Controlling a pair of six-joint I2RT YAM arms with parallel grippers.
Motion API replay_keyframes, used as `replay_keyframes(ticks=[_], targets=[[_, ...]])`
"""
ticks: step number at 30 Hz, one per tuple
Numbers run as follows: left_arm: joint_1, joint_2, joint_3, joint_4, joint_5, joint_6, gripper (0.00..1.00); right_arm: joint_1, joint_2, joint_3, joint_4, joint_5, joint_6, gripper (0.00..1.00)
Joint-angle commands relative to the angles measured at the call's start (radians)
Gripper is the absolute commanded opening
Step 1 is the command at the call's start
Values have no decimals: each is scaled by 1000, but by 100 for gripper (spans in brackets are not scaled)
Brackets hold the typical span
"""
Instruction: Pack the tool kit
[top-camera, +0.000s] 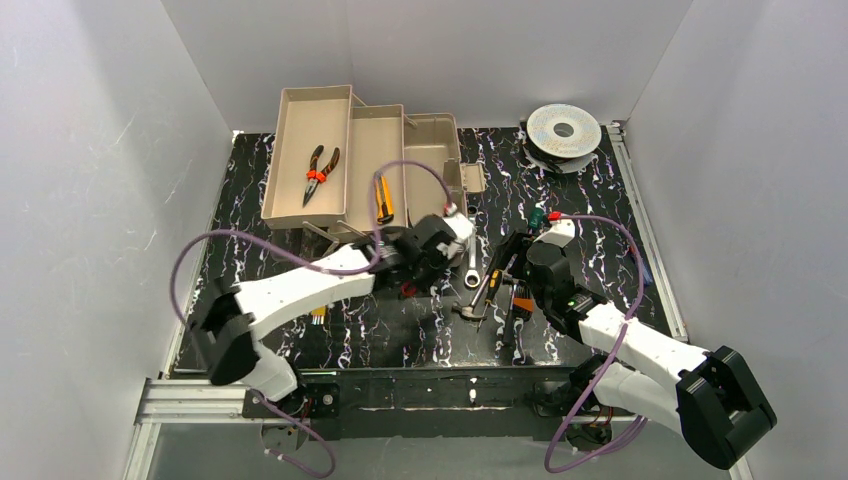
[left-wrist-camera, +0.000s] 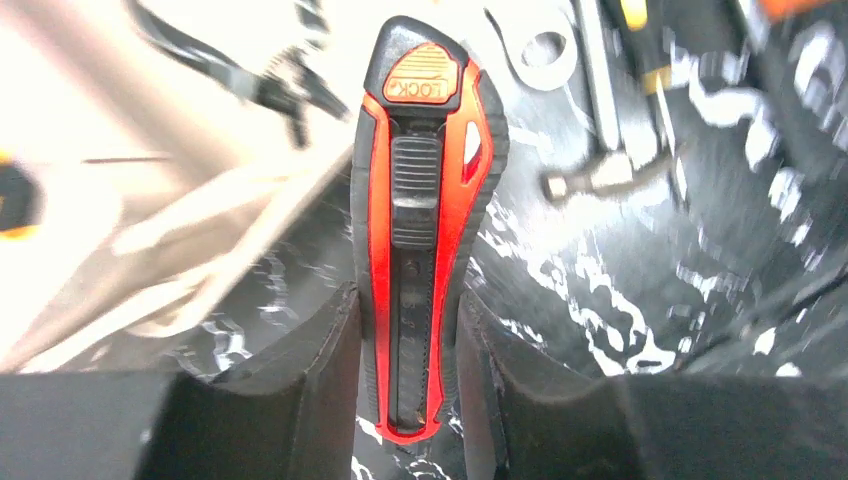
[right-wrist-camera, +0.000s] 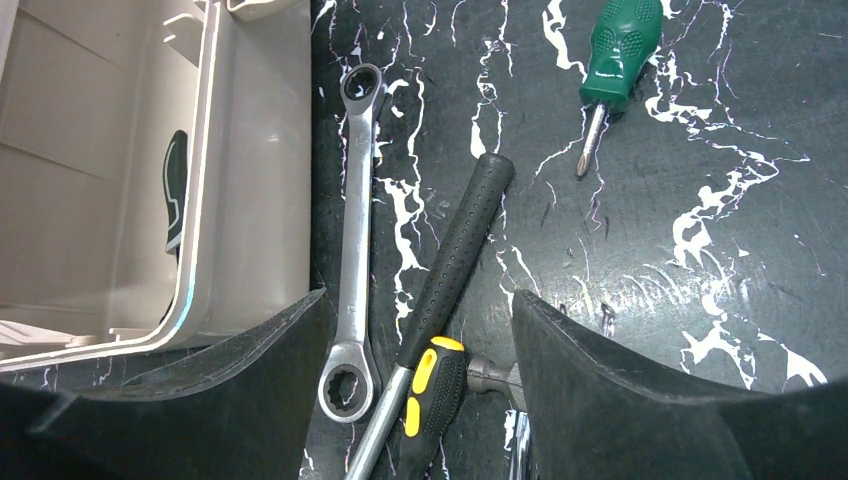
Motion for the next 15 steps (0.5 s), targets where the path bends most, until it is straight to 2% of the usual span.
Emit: replay_keyframes(ticks=[1, 2, 4, 9, 15], targets=[[57, -230, 143, 4, -371, -179, 0, -1, -1, 13, 35, 2, 6, 74], [92, -247, 168, 10, -417, -232, 0, 0, 5, 15, 38, -4, 7, 74], [188, -257, 212, 35, -423, -280, 0, 0, 11, 18, 37, -11, 9, 73], [325, -193, 271, 106, -386, -279, 0, 0, 15, 20, 37, -12, 10, 73], [427, -48, 382, 142, -351, -261, 0, -1, 16, 21, 33, -7, 7, 73]])
